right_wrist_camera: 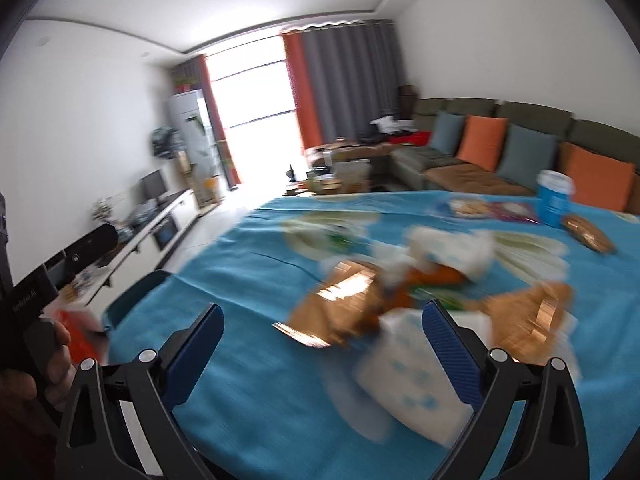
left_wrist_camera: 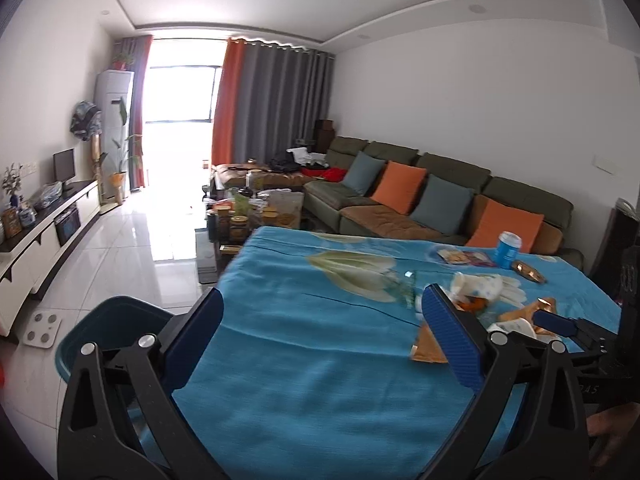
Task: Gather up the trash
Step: 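Move both tools back over the table toward the remaining trash, then grasp the gold foil wrapper with the left tool while the right tool grasps a white paper cup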
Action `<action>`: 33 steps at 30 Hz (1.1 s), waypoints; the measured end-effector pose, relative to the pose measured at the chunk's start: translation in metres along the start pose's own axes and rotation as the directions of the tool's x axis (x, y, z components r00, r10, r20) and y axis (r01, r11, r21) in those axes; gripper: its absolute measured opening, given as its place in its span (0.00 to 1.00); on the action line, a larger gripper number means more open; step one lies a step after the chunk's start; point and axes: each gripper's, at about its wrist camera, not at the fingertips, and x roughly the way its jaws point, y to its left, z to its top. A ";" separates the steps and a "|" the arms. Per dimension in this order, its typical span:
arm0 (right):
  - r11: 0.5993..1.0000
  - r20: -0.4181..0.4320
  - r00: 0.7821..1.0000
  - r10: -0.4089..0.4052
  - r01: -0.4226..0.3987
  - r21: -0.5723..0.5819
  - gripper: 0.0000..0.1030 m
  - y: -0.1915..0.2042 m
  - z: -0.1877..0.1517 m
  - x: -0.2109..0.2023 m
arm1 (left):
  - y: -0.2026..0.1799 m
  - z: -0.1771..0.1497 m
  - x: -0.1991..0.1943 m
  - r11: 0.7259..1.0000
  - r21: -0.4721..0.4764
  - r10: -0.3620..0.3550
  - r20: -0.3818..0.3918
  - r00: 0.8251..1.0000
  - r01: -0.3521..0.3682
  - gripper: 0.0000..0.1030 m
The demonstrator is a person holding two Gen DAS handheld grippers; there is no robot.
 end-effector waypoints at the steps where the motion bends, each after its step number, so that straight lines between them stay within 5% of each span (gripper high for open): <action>1: 1.000 0.003 1.000 -0.023 0.023 0.007 0.93 -0.005 -0.003 -0.005 | -0.007 -0.003 0.002 1.000 0.005 -0.016 -0.006 1.000 0.016 0.95; 7: 0.989 0.020 0.989 -0.144 0.144 0.029 0.93 -0.025 -0.019 -0.027 | -0.033 -0.016 0.009 0.995 0.058 -0.075 -0.032 0.997 0.077 0.95; 14: 0.979 0.048 0.980 -0.195 0.192 0.067 0.93 -0.022 -0.030 -0.041 | -0.049 -0.029 0.020 0.986 0.095 -0.132 -0.063 0.989 0.137 0.95; 33: 0.951 -0.034 0.960 -0.279 0.281 0.126 0.93 -0.014 -0.023 0.018 | -0.040 -0.032 0.059 0.983 0.069 -0.162 -0.116 0.980 0.171 0.95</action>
